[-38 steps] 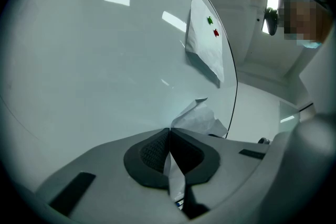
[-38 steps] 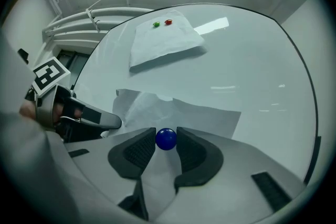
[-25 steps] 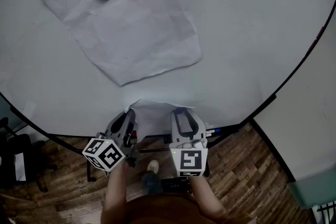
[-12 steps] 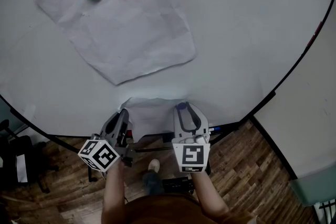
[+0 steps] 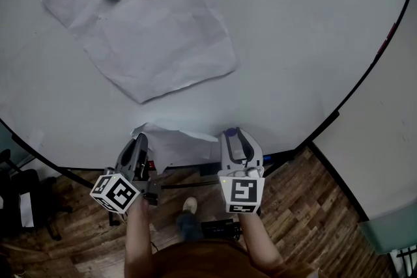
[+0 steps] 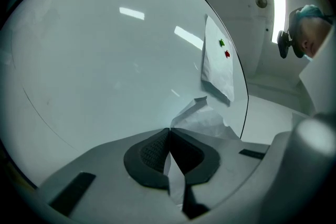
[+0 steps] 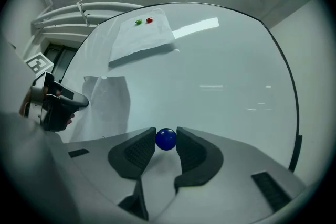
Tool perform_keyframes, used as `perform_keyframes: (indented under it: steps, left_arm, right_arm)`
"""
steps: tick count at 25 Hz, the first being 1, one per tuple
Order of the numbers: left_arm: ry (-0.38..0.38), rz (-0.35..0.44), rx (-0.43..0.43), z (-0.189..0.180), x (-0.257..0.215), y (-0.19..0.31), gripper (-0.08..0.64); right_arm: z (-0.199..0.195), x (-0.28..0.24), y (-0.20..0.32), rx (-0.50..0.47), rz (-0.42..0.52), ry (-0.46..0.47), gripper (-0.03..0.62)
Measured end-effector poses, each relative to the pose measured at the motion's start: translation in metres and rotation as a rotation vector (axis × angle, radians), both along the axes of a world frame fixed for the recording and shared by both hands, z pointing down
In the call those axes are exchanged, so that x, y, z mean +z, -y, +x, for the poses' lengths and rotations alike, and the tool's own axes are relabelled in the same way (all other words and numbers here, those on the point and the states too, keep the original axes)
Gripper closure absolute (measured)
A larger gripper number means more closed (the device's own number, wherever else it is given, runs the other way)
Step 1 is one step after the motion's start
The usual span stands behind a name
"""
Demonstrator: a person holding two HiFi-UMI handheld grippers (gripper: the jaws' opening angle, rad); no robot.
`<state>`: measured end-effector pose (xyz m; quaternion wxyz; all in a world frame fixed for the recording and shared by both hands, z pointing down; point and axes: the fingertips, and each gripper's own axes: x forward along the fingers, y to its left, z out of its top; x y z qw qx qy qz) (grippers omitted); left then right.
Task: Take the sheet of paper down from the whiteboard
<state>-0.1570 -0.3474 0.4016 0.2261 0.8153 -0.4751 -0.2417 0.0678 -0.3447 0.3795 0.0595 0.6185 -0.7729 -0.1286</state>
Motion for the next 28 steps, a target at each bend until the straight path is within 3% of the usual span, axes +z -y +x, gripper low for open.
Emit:
perform_keyframes:
  steps: [28]
  left_arm:
    - [0.0,-0.003,0.004,0.0,0.002,-0.003,0.535]
  right_arm:
    - [0.014,0.004,-0.002,0.049,-0.015,-0.018,0.457]
